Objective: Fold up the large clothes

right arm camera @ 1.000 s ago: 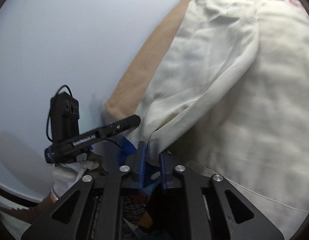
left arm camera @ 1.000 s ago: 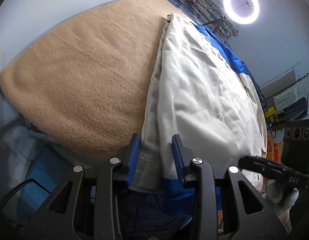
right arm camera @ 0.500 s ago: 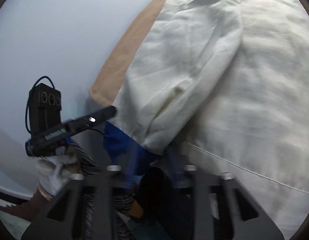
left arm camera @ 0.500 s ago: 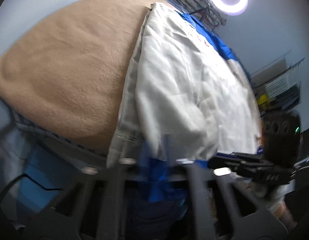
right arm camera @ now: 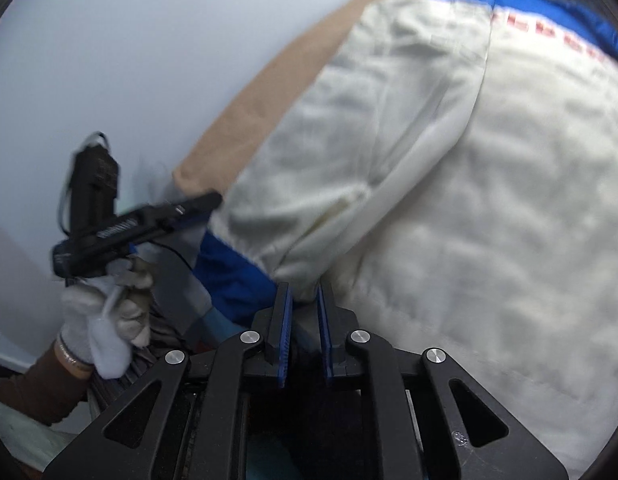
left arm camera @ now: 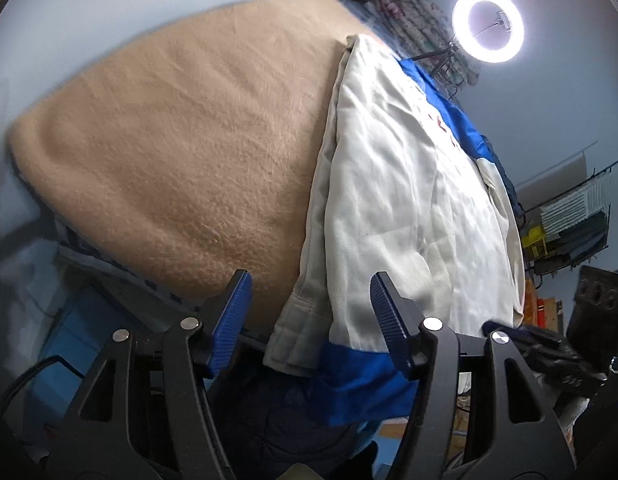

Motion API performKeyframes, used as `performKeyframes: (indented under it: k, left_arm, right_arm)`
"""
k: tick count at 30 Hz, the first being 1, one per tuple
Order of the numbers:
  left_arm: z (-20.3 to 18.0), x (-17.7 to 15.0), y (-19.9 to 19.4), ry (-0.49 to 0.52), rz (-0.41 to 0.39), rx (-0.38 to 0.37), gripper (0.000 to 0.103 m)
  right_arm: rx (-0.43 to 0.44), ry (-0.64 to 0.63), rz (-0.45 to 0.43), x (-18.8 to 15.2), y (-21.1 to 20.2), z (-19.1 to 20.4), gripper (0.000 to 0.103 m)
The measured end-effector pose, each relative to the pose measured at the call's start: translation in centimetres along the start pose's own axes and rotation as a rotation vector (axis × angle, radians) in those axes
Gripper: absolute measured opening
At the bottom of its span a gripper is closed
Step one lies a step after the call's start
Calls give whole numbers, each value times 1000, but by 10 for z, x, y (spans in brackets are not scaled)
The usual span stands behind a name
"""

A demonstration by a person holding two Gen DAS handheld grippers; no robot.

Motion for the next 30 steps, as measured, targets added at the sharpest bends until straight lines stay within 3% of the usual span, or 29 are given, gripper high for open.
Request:
performKeyframes:
  k: [4,10,13,14,20,25,26,28,29,30]
  left_arm:
    - [-3,-3,13,20,30,31,62]
    - [-11,-7,15,98,12,103,62]
    - [-12,-8,13,114,2,119,47]
    - [-14,-9,13,123,3,111,30]
    - [-24,-8,9,137,-8,94,15]
    - [-28,-4,-2,107,-21,28,14]
    - [-29,-4,-4,101,-26,12,14]
    - [-31,-2,-8,99,-36,-7,14]
    - [-33,-2,-10,104,-41,-9,14]
    - [-35,-1,-12,113,-48,-10,14]
  right_arm:
    - [-32,-38,-39,18,-3,-2,20]
    - [-28,-2,-84,37,31,-15,20]
    - [-57,-16,-52,37,51,-21,20]
    - [-62,-18,-37,37,58,-24,20]
    - [-70,19,10,36,73,-40,20]
    - [-72,32,42,38,70,-41,20]
    - [-72,37,49,41,68,-39,22]
    - [-70,37,33,51,65,-35,36]
    - [-72,38,19,61,65,-33,50]
    - [-73,37,0,69,62,-30,57]
Point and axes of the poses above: each gripper's, at about its wrist camera, not at the fingertips, and y roughly the way its jaws point, z to its left, x to its top, the point moved 6 cm from there along y, roughly the way its jaws point, and after that the axes turned 8 degrees about x, right-handed, at the moved point
